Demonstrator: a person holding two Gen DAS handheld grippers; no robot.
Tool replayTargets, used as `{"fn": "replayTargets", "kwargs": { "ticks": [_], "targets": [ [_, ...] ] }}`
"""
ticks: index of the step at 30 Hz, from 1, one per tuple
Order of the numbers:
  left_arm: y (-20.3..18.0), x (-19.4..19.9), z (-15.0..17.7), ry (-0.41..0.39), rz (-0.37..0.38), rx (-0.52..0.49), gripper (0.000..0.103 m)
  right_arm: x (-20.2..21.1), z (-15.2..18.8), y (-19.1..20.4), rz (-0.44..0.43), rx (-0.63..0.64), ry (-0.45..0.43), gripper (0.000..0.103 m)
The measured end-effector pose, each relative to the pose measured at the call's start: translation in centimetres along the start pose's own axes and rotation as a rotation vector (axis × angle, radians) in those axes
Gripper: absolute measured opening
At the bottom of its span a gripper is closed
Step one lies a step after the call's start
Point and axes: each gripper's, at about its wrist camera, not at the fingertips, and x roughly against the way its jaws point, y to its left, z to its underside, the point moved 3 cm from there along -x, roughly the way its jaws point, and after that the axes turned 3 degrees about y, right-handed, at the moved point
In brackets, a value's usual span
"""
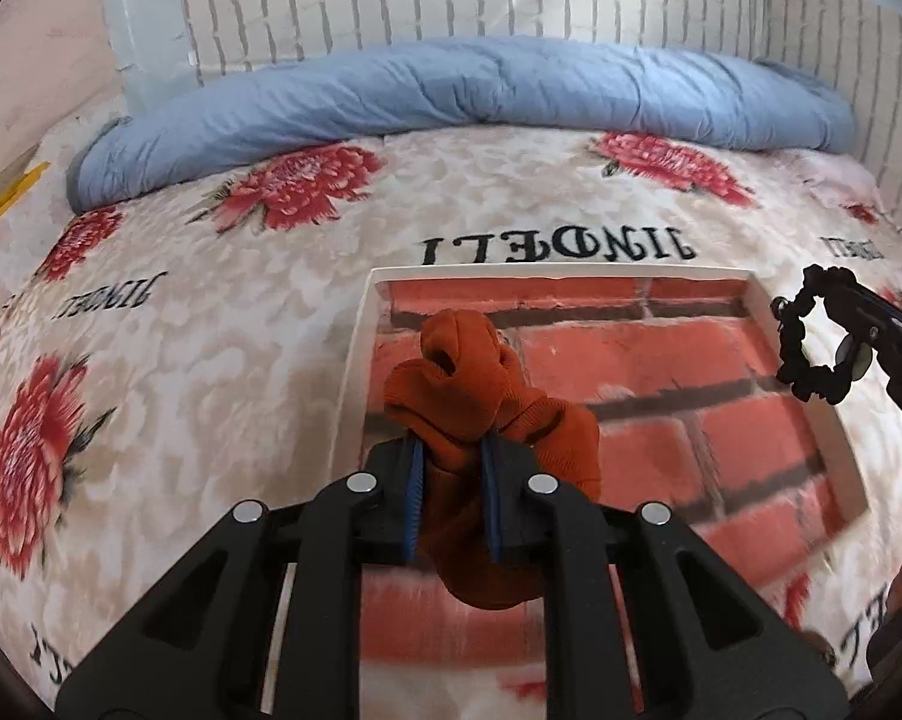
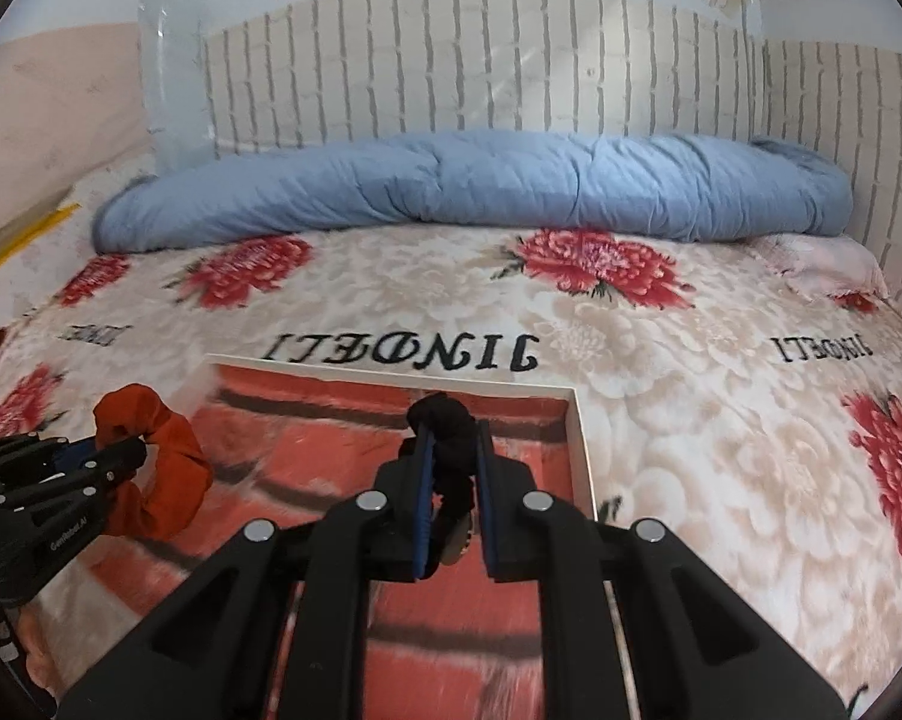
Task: Organize jewelry
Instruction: 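Carry the scrunchie and hair tie into the brick-pattern tray with both tools, then open both tools to release the items in the tray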
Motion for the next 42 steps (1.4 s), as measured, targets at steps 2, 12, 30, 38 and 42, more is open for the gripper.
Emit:
{"fn": "replayTargets", "kwargs": {
  "ticks": [2,12,30,38,42],
  "targets": [
    [-0.1,-1.5,-0.9,0.015,-0.002,0.001,0.015,-1.8,-0.5,-0.1,0.001,-0.006,0.025,0.013],
    [-0.4,-8.5,-4.5,0.129,-0.006,0.01,0.015,-9.4,-1.8,0.4,0.035,0.026,0.217,0.013],
    [-0.7,-12.5,-5.7,0.238,-0.032,0.004,0.022,-14.2,-0.7,-0.6,0.065,0.01,0.397,0.017],
    [-0.2,-10.7,-5.8,0.218,-0.021,0.033,0.049,-11.3,-1.9,-0.4,0.044,0.03,0.334,0.042],
    [0.0,-7.7,-6.4,0.163,-0.015,0.031,0.068,-8.5,-2.6,-0.8,0.054,0.038,0.289,0.055]
  ]
}}
